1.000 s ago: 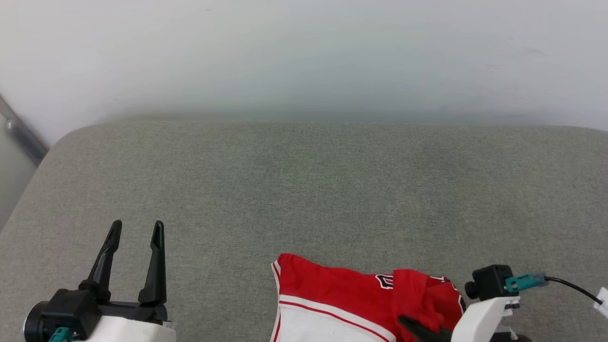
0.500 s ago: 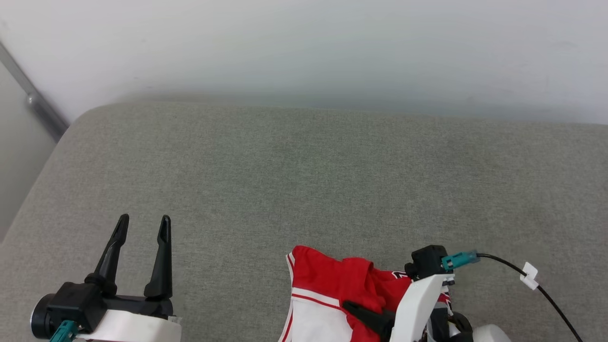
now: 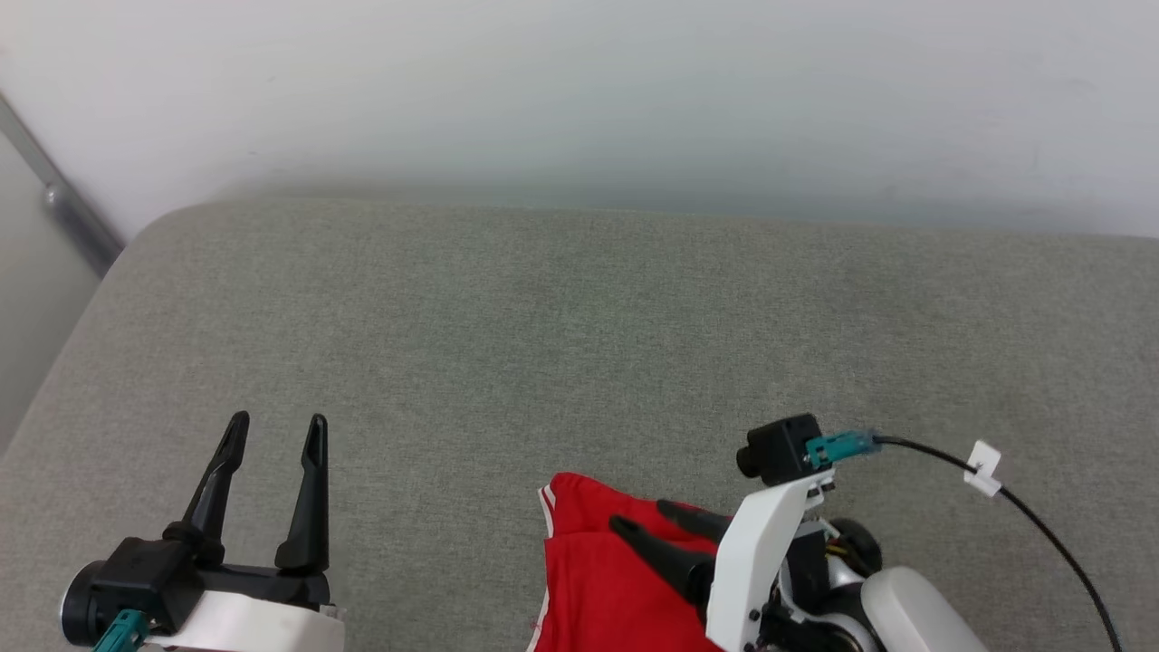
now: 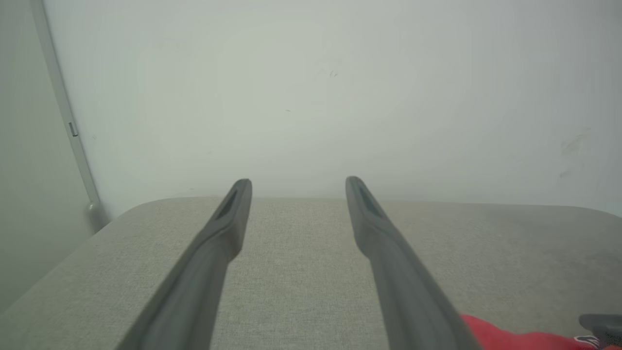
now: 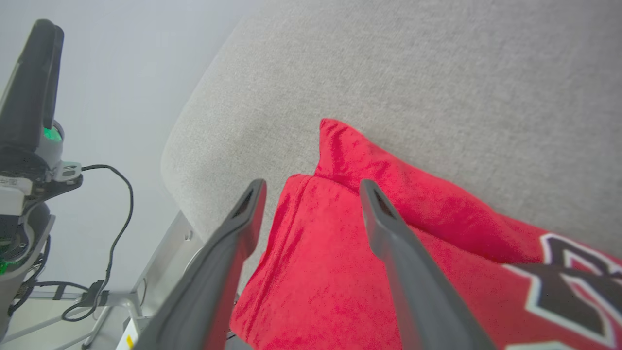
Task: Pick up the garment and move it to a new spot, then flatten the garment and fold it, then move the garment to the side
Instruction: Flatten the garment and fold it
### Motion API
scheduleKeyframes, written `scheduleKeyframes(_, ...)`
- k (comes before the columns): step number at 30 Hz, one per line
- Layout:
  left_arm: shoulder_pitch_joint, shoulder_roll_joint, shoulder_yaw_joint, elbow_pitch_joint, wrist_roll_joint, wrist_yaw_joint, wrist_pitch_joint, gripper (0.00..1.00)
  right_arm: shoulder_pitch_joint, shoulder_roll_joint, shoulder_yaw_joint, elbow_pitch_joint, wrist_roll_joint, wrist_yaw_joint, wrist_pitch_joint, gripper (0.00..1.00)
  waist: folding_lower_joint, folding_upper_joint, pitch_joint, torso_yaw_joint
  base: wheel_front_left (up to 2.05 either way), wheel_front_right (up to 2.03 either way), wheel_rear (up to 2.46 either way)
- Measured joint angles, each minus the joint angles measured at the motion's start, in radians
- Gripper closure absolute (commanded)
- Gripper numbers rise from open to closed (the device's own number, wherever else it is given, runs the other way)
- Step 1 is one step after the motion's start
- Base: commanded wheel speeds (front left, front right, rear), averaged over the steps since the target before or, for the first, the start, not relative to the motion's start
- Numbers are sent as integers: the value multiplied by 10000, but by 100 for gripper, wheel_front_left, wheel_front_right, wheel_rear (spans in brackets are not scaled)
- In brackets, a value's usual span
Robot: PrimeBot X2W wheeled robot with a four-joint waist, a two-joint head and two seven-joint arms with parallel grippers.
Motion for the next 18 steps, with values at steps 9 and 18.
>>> scheduleKeyframes(9, 7, -90, -69, -8, 0, 0, 0, 0, -615, -1442, -1584, -1289, -3473, 2, -1143, 0, 0, 0, -68, -408, 0, 0, 0)
scheduleKeyframes(18, 16, -171, -186, 2, 107, 0, 0, 0, 488, -2491, -3885, -2470, -4853, 2, -3348, 0, 0, 0, 56, -646, 0, 0, 0)
